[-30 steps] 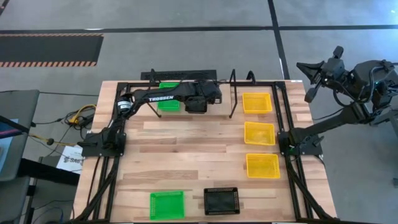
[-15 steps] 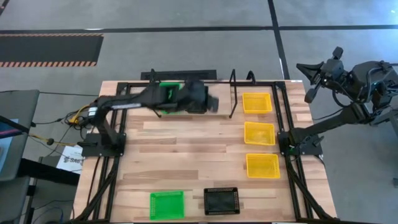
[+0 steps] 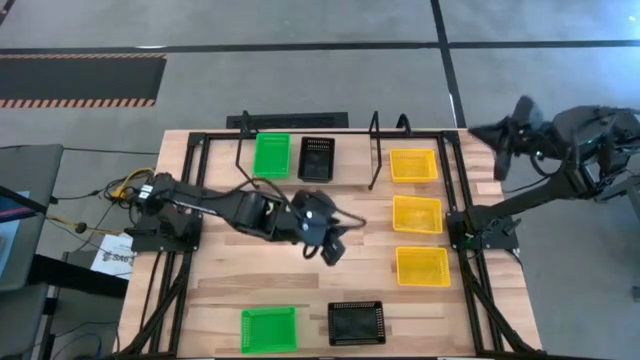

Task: Stack baskets on shelf by color
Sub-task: Put the bottom yellow basket on the shelf

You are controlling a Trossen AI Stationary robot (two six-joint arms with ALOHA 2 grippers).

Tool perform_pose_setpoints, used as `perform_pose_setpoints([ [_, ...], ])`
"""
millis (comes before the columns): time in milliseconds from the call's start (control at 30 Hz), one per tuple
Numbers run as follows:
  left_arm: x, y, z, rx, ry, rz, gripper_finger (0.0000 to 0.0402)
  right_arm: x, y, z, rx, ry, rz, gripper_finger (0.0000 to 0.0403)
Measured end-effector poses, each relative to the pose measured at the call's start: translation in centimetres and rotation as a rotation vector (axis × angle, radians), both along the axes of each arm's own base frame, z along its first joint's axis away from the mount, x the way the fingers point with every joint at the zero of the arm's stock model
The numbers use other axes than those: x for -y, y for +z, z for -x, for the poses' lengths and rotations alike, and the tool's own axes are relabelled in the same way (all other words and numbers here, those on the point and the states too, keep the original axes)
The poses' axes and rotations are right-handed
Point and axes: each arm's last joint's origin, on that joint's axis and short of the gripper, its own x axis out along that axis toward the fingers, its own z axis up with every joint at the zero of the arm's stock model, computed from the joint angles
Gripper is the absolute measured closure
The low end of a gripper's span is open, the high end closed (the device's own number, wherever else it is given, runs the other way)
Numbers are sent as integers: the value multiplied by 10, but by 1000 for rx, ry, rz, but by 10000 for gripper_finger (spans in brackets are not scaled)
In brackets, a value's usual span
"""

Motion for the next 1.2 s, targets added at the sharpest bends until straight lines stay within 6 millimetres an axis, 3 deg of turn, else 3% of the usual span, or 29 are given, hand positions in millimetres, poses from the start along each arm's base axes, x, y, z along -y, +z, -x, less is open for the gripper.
perform_pose_setpoints([
  [133, 5, -10, 6, -119, -70, -16, 274, -7, -17, -15, -95, 49, -244, 398],
  [300, 3, -19, 12, -240, -86, -61, 274, -18, -60, -51, -326, 22, -466, 399],
  [533, -2, -23, 13, -290, -95, -99, 274, -39, -134, -94, -662, -63, -494, 398],
  [733, -2, -23, 13, -293, -101, -105, 274, -63, -190, -118, -842, -109, -507, 397],
  [967, -5, -23, 12, -295, -103, -112, 274, -84, -223, -132, -924, -143, -496, 369],
  [1200, -5, -23, 12, -296, -109, -115, 274, -92, -241, -152, -983, -115, -481, 316],
])
